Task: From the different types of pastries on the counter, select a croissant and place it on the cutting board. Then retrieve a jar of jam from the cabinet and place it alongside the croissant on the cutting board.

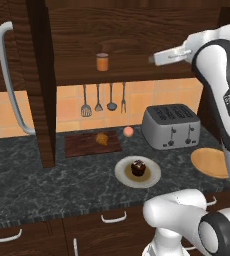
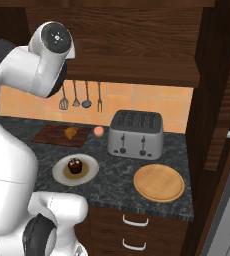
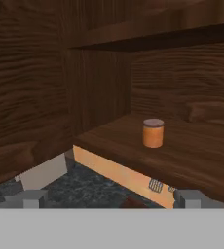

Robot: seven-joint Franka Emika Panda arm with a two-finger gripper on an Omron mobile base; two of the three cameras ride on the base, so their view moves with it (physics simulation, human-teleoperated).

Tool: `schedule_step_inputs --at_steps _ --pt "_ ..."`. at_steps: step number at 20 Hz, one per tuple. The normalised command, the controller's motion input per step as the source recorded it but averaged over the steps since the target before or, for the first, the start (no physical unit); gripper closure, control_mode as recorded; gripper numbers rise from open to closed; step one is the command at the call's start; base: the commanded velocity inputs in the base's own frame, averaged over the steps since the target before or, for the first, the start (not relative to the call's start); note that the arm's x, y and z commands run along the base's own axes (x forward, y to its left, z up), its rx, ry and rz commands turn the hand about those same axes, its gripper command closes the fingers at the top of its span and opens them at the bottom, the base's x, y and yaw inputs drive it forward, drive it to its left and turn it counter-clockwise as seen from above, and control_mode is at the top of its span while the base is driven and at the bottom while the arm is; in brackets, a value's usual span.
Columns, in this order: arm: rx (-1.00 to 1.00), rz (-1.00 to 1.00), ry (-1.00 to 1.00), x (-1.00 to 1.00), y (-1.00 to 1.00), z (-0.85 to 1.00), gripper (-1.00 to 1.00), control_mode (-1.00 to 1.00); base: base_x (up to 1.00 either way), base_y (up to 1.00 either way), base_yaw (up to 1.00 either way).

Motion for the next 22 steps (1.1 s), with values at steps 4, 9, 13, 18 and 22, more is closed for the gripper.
schedule_step_inputs --at_steps 4,9,13,18,22 --pt "0.00 0.16 -0.01 0.70 0.01 0.00 -1.00 -1.00 0.00 0.00 0.00" --pt "-0.04 0.16 0.03 0.59 0.10 -0.23 -1.00 -1.00 0.00 0.00 0.00" --pt "-0.06 0.29 0.01 0.32 0.04 -0.73 -1.00 -1.00 0.00 0.00 0.00" --pt "0.02 0.21 -0.11 0.42 0.04 0.16 -1.00 -1.00 0.00 0.00 0.00" --pt "-0.04 0.06 0.00 0.77 0.23 0.01 -1.00 -1.00 0.00 0.00 0.00"
